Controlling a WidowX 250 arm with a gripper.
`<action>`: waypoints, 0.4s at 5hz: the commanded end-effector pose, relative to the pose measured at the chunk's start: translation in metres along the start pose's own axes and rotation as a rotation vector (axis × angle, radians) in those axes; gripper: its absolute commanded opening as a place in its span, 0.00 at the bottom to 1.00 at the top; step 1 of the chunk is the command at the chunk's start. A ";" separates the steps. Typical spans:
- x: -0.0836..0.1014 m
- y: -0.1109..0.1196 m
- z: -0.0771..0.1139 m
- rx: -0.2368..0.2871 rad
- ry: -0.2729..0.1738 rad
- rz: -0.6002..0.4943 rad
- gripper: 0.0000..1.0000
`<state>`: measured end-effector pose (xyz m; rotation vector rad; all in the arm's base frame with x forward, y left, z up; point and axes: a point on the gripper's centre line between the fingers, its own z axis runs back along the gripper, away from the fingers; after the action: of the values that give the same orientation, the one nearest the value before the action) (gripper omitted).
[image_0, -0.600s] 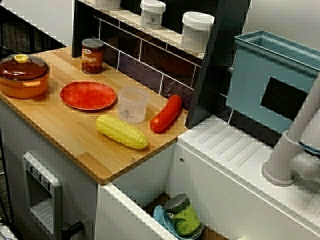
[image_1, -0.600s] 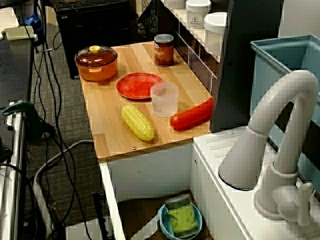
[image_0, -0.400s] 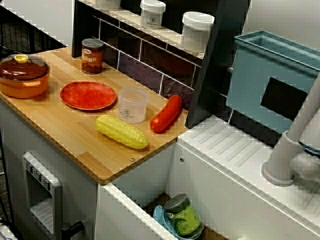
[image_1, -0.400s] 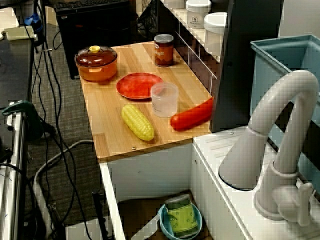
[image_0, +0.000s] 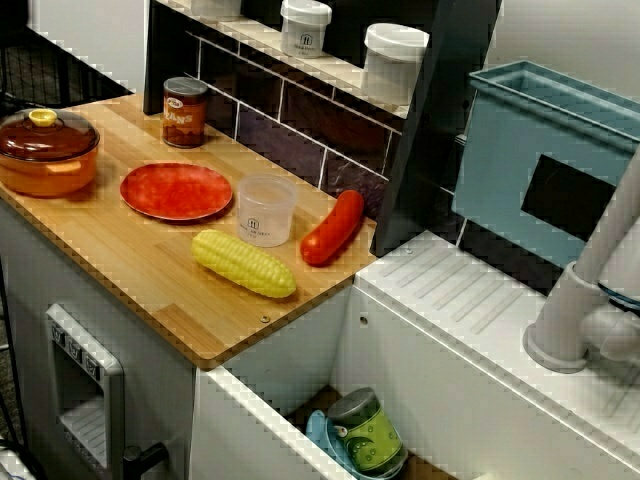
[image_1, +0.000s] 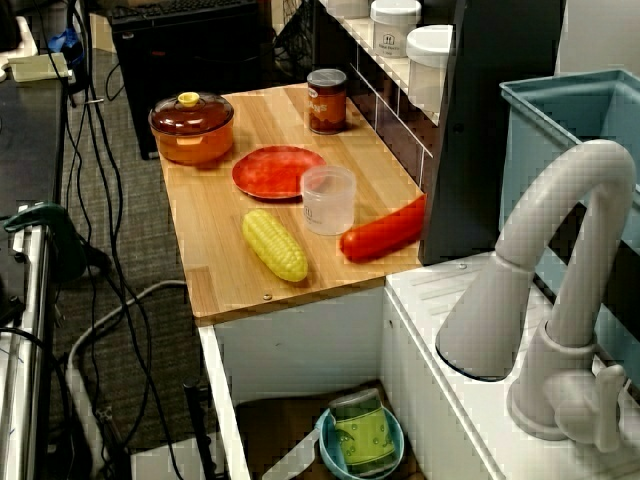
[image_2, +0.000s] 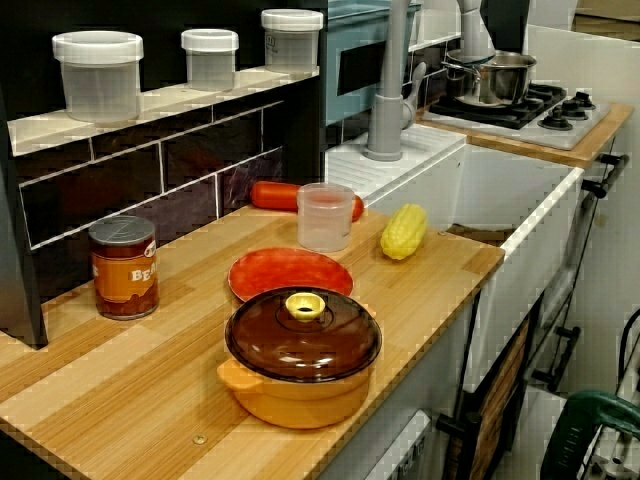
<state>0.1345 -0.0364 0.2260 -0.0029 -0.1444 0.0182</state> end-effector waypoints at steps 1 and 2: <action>0.014 -0.013 -0.005 0.067 -0.028 0.022 1.00; 0.028 -0.015 -0.011 0.088 -0.029 0.011 1.00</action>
<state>0.1588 -0.0518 0.2099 0.0866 -0.1366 0.0281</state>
